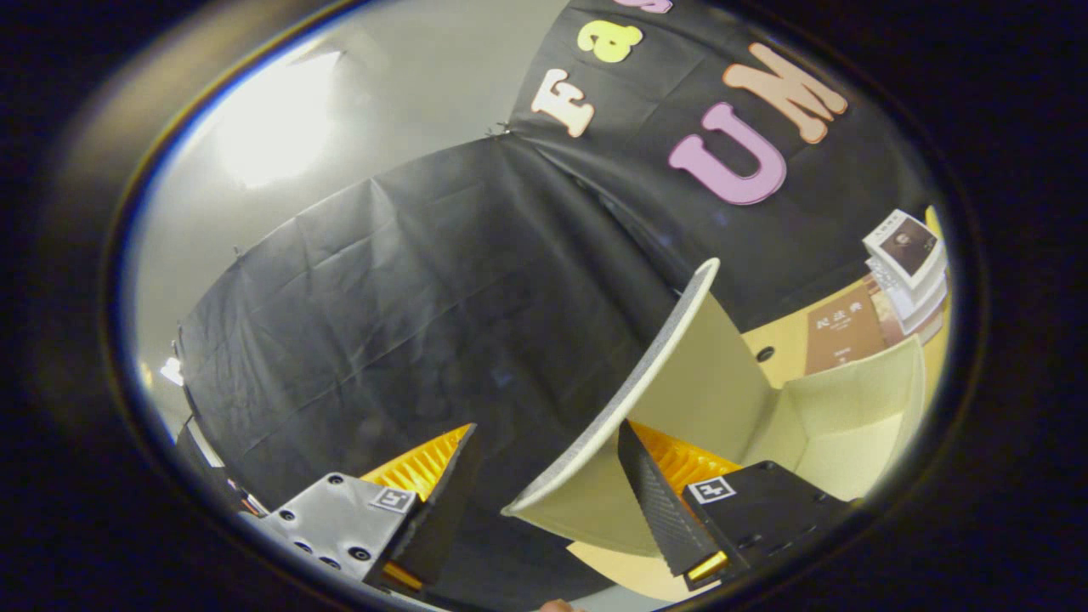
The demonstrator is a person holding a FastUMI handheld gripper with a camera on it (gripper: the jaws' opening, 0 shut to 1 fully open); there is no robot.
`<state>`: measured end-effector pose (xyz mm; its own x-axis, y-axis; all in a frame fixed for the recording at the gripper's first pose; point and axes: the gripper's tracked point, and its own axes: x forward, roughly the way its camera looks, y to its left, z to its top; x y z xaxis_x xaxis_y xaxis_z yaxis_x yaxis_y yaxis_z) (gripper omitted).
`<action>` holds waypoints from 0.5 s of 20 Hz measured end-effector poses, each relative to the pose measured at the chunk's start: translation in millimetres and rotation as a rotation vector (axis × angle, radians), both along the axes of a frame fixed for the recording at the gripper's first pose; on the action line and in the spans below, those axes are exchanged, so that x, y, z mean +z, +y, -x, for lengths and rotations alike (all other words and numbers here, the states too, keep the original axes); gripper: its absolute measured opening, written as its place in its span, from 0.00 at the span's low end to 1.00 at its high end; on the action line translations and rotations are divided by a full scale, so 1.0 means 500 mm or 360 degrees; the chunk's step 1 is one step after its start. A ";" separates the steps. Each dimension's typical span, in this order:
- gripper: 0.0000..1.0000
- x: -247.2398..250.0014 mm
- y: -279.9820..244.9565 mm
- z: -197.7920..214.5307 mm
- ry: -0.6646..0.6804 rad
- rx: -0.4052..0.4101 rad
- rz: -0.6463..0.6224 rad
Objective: Open the storage box then place both shoes into the box .Put the left shoe in first, then the right shoe, with the right side of both shoes facing outward in a uniform manner.
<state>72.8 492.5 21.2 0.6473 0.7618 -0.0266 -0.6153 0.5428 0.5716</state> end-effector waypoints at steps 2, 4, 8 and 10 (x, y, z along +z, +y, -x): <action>0.99 -0.016 0.025 0.012 -0.0014 0.0052 0.0022; 0.99 -0.027 0.014 0.017 -0.0019 0.0060 0.0077; 1.00 -0.054 -0.111 0.024 -0.0131 -0.0078 0.0327; 1.00 -0.069 -0.209 0.037 -0.0170 -0.0188 0.0468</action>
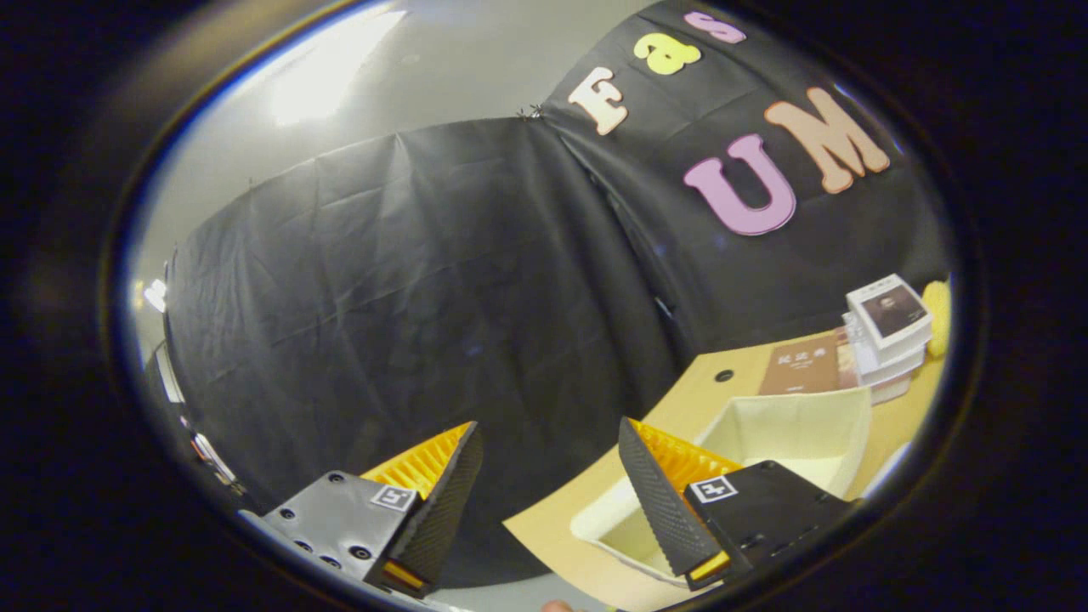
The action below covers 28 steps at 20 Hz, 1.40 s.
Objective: Open the storage box then place both shoes into the box .Put the left shoe in first, then the right shoe, with the right side of both shoes facing outward in a uniform manner.
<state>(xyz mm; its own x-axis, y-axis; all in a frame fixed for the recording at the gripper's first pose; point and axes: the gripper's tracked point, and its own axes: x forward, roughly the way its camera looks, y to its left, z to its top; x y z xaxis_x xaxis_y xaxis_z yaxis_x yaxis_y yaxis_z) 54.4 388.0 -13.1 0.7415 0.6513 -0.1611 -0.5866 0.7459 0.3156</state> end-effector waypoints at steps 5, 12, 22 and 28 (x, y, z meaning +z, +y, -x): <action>1.00 -0.036 -0.226 0.027 0.0022 -0.0297 0.0179; 0.99 -0.191 -0.512 0.066 0.0226 -0.0694 0.0508; 0.87 -0.432 -0.673 0.068 0.0638 -0.0922 0.0854; 0.58 -0.460 -0.698 0.045 0.0653 -0.1020 0.0932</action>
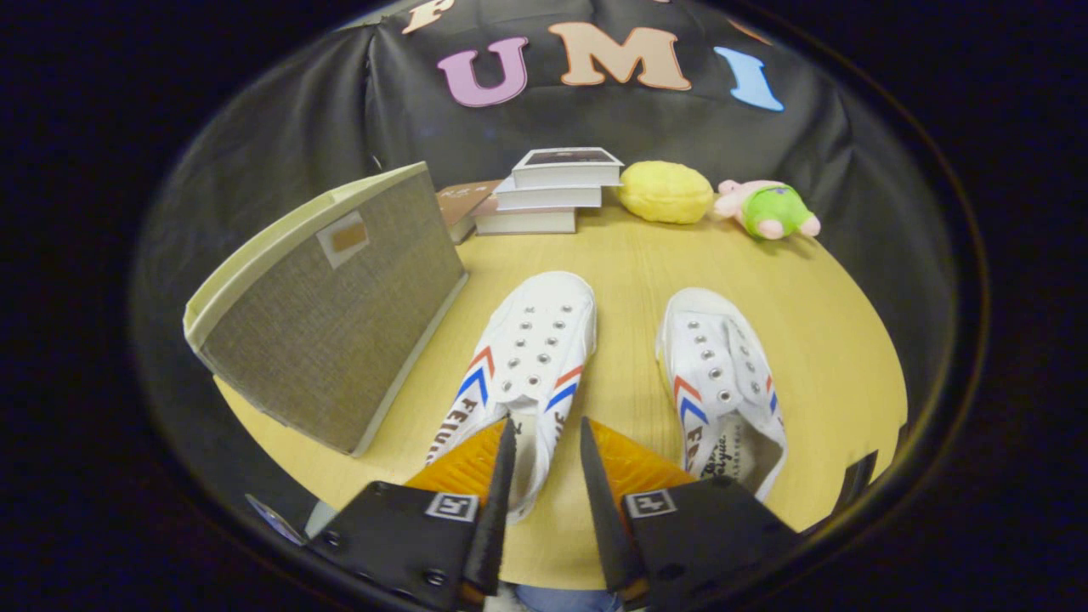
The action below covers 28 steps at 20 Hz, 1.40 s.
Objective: Open the storage box then place both shoes into the box .Put the left shoe in first, then the right shoe, with the right side of both shoes facing outward in a uniform manner.
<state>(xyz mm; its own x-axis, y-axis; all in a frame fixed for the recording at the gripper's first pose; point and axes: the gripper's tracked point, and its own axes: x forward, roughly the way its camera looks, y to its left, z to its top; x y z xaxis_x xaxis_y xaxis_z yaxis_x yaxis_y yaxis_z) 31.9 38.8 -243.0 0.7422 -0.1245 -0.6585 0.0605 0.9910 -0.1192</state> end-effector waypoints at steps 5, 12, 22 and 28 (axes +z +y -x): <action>0.29 -0.030 0.018 -0.025 0.0024 -0.0113 -0.0230; 0.07 -0.033 0.012 -0.026 0.0004 -0.0180 -0.0615; 0.05 0.098 0.038 -0.038 -0.0134 -0.0193 -0.1263; 0.05 0.249 0.085 -0.038 -0.0282 -0.0108 -0.1305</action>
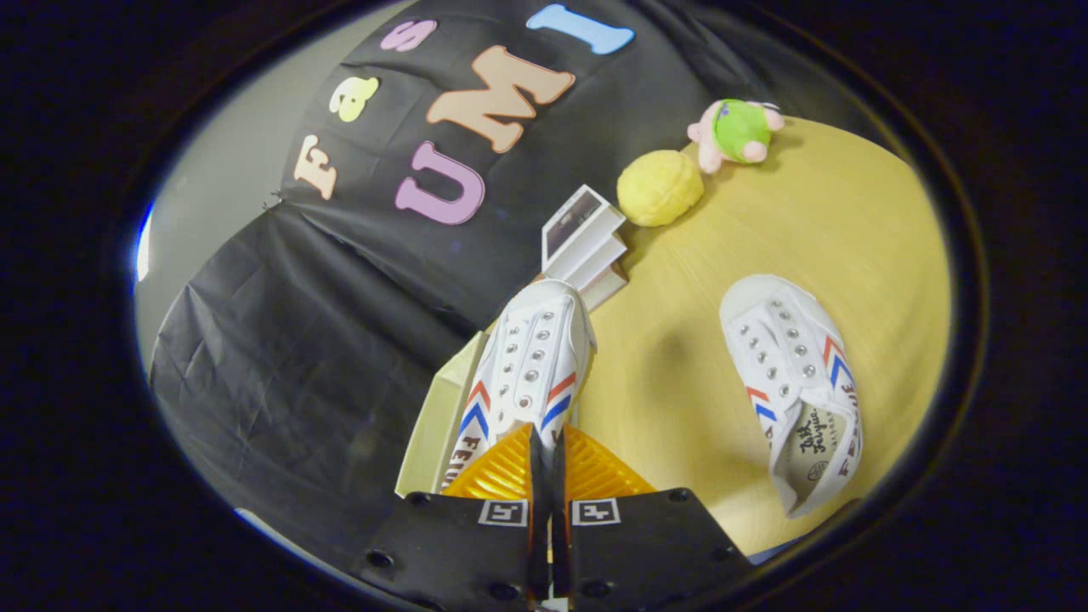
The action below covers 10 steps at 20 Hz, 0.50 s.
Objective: Open the storage box then place both shoes into the box .Put the left shoe in first, then the right shoe, with the right side of both shoes facing outward in a uniform manner.
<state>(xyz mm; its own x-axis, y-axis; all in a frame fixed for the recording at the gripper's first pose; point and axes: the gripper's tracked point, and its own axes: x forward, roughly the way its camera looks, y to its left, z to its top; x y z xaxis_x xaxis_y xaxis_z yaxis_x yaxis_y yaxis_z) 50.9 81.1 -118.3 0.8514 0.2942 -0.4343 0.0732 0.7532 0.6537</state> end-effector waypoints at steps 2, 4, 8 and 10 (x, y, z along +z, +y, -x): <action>0.05 0.047 0.040 0.000 -0.0036 0.0047 -0.0011; 0.05 0.082 0.093 -0.002 -0.0055 0.0113 -0.0036; 0.05 0.123 0.213 -0.021 -0.0066 0.0233 -0.0059; 0.05 0.120 0.277 -0.033 -0.0037 0.0277 -0.0062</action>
<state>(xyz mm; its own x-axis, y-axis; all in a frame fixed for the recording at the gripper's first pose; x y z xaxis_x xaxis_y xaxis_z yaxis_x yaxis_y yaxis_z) 67.2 219.6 -58.1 0.7959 0.4542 -0.4002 -0.0716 0.7271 0.6828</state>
